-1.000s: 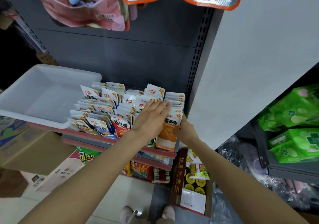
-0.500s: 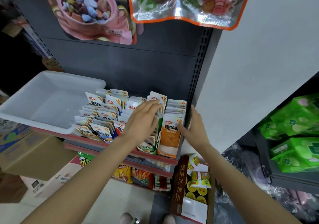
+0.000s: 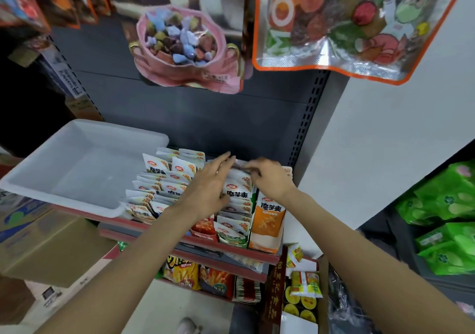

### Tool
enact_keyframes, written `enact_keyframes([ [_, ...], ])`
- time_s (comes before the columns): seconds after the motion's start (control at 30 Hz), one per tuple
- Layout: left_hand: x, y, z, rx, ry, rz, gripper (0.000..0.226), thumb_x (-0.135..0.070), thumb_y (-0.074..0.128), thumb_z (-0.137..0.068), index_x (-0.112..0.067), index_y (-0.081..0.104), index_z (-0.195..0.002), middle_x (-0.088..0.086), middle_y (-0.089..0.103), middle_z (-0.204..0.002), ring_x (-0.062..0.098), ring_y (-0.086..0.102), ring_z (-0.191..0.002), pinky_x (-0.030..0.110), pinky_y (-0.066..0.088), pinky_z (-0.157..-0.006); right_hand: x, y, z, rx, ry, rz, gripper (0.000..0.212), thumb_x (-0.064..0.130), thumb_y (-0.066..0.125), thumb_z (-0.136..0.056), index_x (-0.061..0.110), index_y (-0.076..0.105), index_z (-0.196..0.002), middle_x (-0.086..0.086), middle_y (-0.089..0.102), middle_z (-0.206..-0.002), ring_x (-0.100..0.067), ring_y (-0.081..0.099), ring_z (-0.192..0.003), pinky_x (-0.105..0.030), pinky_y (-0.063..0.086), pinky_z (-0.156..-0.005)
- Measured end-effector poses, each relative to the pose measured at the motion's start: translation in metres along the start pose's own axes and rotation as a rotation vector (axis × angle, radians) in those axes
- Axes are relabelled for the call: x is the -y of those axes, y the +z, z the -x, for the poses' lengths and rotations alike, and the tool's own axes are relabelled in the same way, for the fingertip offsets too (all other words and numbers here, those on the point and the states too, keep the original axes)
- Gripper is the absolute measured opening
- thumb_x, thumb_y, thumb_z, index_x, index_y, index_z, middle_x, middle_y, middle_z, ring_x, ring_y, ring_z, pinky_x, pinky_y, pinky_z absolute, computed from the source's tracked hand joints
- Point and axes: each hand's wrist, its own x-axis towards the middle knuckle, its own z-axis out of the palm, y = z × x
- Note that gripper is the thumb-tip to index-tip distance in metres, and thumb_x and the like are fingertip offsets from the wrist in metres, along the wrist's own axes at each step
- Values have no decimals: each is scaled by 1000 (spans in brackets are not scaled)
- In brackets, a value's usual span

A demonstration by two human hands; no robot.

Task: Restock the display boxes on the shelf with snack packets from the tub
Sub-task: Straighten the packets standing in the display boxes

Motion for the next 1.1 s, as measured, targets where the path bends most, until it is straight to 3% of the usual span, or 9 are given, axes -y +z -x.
enact_keyframes([
  [0.1,1,1,-12,16,21,-108,79,-29,63,-86,-18,16,-149,0,17,-156,17,18,-140,33,21,-115,2,-4,7,37,-44,-16,37,-1,45,-92,13,67,-118,-6,62,-123,-22,58,-109,-13,34,-87],
  [0.17,3,2,-18,49,0,-63,64,-28,61,-88,-18,31,-143,2,36,-146,19,30,-135,36,29,-112,-2,-10,4,63,-33,-53,32,2,46,-93,13,69,-113,-4,65,-119,-20,59,-109,-14,36,-88],
  [0.27,5,2,-21,45,19,-94,52,-26,60,-89,-18,39,-137,1,46,-133,19,40,-126,35,37,-105,-10,-19,-11,38,42,-46,31,6,45,-94,12,66,-116,-4,64,-123,-20,58,-114,-23,39,-94],
  [0.37,5,1,-21,69,87,-144,55,-28,57,-91,-18,37,-141,1,41,-133,18,36,-126,33,37,-104,-13,-21,-30,130,120,93,38,9,42,-96,13,54,-132,-5,54,-136,-22,51,-123,-25,37,-99],
  [0.5,5,2,-23,73,120,-215,53,-28,57,-91,-19,39,-139,1,40,-134,19,35,-123,33,37,-103,-12,-16,-46,271,110,179,34,9,48,-93,14,59,-125,-7,59,-129,-24,56,-113,-35,46,-96],
  [0.67,2,-3,-47,196,152,-254,53,-22,65,-85,-19,46,-135,5,20,-155,21,16,-143,35,22,-114,-12,-23,-53,272,82,85,30,-3,52,-85,12,70,-103,-3,69,-107,-13,61,-92,-20,43,-74],
  [0.73,-2,-5,-56,240,134,-234,49,-19,65,-85,-20,49,-131,4,24,-155,20,17,-144,34,22,-114,-11,-26,-52,281,66,74,31,-5,52,-84,11,72,-101,-1,69,-106,-9,60,-91,-14,40,-71],
  [0.87,-6,-5,-57,218,103,-200,45,-15,63,-86,-19,48,-128,3,53,-130,23,49,-118,33,41,-93,-14,-29,-45,317,60,18,28,2,50,-86,15,74,-94,3,69,-101,-8,58,-89,-11,40,-70],
  [1.1,2,0,-19,120,93,-123,59,-19,58,-91,-26,22,-137,6,64,-109,25,58,-96,36,50,-81,-24,-24,-48,250,39,51,19,12,49,-94,15,63,-107,-3,65,-114,-11,58,-95,-10,38,-67],
])
